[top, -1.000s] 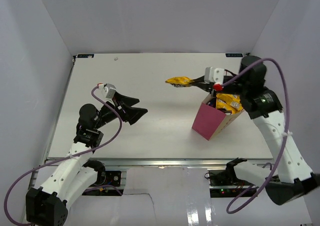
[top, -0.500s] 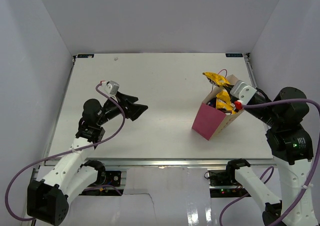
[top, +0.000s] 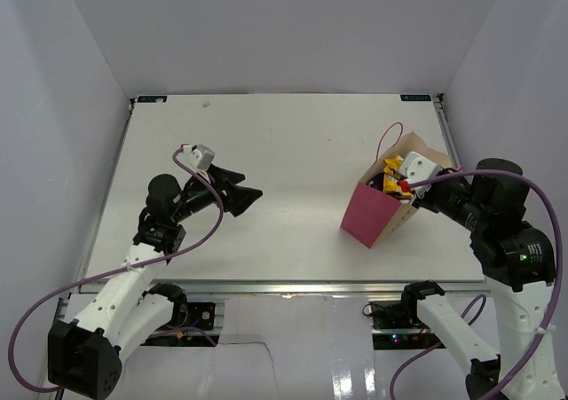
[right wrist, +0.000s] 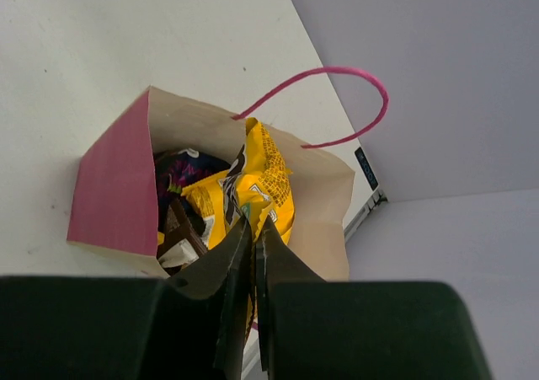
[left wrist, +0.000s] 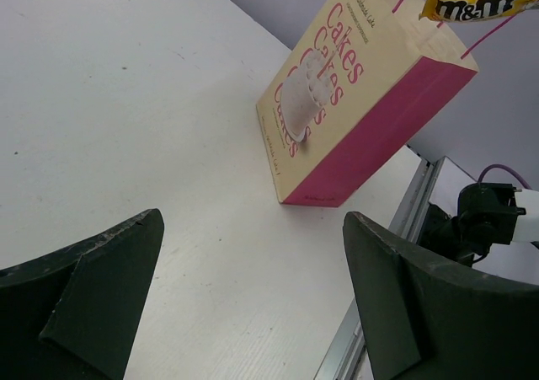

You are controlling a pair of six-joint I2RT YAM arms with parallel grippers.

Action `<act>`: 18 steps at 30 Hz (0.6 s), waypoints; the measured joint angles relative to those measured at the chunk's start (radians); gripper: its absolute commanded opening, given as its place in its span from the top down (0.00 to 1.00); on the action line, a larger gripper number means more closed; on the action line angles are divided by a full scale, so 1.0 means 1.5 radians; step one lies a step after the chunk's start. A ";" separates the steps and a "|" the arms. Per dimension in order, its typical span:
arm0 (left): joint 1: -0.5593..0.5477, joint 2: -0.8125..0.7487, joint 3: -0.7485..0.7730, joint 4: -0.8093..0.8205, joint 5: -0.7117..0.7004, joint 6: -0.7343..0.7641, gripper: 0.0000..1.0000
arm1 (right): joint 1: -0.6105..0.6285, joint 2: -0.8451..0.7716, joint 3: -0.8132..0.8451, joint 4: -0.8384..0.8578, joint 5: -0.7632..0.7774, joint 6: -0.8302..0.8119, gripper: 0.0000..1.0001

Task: Place the snacks into the paper bag

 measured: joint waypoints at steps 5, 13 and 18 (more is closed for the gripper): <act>0.002 -0.003 0.003 -0.013 0.001 0.013 0.02 | 0.000 0.019 -0.017 -0.011 0.041 -0.007 0.37; 0.002 0.023 0.047 -0.037 -0.018 0.005 0.02 | 0.000 0.138 0.016 0.043 0.074 0.113 0.08; 0.003 0.026 0.088 -0.057 -0.066 -0.010 0.02 | 0.000 0.176 0.107 0.096 0.041 0.292 0.10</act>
